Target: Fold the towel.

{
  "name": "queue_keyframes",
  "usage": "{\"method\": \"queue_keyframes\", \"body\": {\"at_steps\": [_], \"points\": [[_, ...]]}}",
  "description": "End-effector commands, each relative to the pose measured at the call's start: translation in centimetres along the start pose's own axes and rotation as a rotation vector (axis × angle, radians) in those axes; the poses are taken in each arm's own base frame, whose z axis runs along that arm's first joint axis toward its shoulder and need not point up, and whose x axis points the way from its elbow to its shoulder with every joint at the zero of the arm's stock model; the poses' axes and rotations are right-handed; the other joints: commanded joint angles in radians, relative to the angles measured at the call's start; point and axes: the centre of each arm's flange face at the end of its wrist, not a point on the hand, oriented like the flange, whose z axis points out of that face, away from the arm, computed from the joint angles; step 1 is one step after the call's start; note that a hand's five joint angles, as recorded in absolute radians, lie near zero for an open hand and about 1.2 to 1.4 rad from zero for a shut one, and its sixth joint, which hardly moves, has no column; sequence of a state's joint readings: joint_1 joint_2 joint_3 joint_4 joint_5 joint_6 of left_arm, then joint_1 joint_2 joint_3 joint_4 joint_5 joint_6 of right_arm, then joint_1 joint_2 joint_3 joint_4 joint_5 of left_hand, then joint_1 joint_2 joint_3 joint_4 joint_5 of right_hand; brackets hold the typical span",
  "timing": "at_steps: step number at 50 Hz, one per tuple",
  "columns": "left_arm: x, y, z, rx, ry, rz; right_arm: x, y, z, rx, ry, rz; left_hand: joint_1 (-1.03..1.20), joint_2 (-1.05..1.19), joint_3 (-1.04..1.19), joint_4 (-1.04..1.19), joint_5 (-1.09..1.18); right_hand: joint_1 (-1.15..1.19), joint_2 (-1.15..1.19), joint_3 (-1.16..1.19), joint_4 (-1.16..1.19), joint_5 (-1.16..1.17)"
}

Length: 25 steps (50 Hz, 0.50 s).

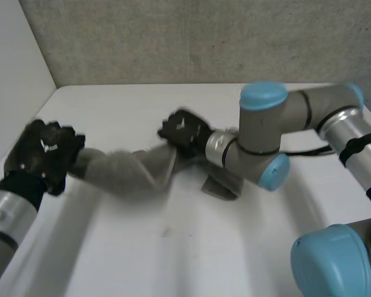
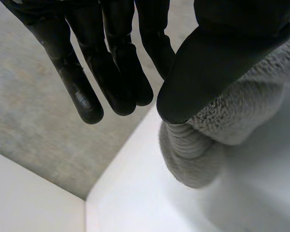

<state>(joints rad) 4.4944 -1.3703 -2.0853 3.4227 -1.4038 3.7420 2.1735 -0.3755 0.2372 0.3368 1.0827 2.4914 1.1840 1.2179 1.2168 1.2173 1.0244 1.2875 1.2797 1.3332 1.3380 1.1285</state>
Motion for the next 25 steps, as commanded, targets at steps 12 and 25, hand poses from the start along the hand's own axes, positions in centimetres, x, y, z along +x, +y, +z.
{"method": "queue_keyframes", "body": {"at_steps": [12,25], "points": [[-0.9,-1.0,11.8,0.136,-0.103,-0.400,8.9,-4.1,-7.8,-0.271,0.323,0.044,0.212,0.178,0.180,0.179,0.197,0.109,0.117,0.063,0.058,0.093],[6.2,3.4,9.9,-0.078,0.077,-0.484,0.0,-1.4,-14.7,-0.555,0.059,0.140,0.212,0.178,0.180,0.179,0.197,0.109,0.117,0.063,0.058,0.093]]}}
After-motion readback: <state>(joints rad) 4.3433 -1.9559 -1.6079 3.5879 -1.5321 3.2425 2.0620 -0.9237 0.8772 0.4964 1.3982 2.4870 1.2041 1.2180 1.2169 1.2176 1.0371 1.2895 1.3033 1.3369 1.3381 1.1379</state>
